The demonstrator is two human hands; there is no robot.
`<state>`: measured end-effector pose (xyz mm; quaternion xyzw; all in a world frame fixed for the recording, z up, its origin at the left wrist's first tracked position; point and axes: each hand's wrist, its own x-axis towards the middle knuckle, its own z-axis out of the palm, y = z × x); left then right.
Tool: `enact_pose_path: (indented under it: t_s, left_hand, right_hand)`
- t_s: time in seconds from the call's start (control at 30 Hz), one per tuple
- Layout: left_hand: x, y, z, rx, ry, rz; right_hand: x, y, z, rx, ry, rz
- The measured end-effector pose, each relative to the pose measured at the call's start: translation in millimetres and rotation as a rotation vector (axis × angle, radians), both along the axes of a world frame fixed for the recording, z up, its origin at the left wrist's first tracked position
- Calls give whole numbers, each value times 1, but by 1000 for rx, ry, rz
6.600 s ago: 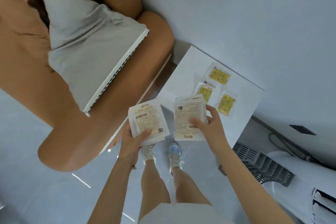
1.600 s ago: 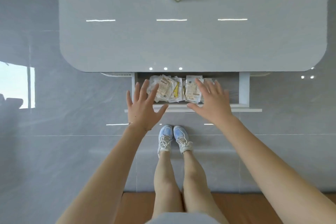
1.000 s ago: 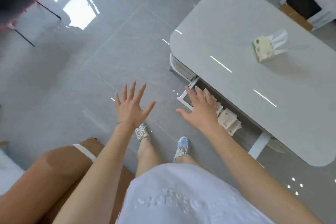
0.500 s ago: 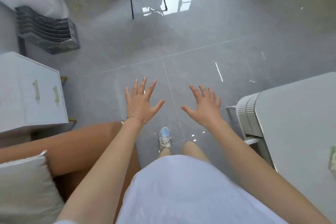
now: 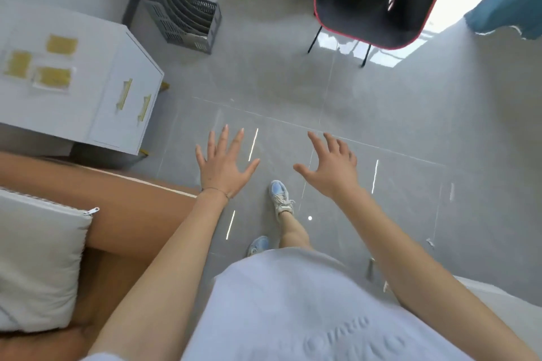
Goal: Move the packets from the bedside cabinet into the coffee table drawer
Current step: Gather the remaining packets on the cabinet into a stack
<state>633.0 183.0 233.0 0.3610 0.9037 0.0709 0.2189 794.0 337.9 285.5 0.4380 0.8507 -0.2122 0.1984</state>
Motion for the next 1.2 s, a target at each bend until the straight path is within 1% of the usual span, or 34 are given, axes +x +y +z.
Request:
enact_pose_path:
  t_s: [0.23,0.43,0.5,0.57,0.63,0.77,0.87,1.0,1.2]
  left_hand:
    - [-65,8,-1,-35,-23,228]
    - [-132,-14,-3,-38,5,460]
    - [-154,-25,-6,-18,8,562]
    - [-180,-33,-10,32,-27,705]
    - [-207,-38,-16,10,-33,782]
    - [-269,-50,-29,-39,-33,771]
    - [-315,-66,-34,-99,-74,743]
    - [-373,-86,-31,-98,-115,822]
    - [-442,-117,-38,-120,-166,955]
  right_hand:
    - [-101,37,0,-17,-42,312]
    - [-200,50,-6,-44,-22,534]
    - [-237,48,-8,-45,-18,607]
    - [-275,46,-11,-44,10,655]
    - [-315,43,-15,-38,33,692]
    - [-398,32,-24,5,30,775]
    - [-458,19,-26,10,-6,784]
    - [-532,1,-29,3,-62,838]
    - [-628,-17,-42,-8,-89,898]
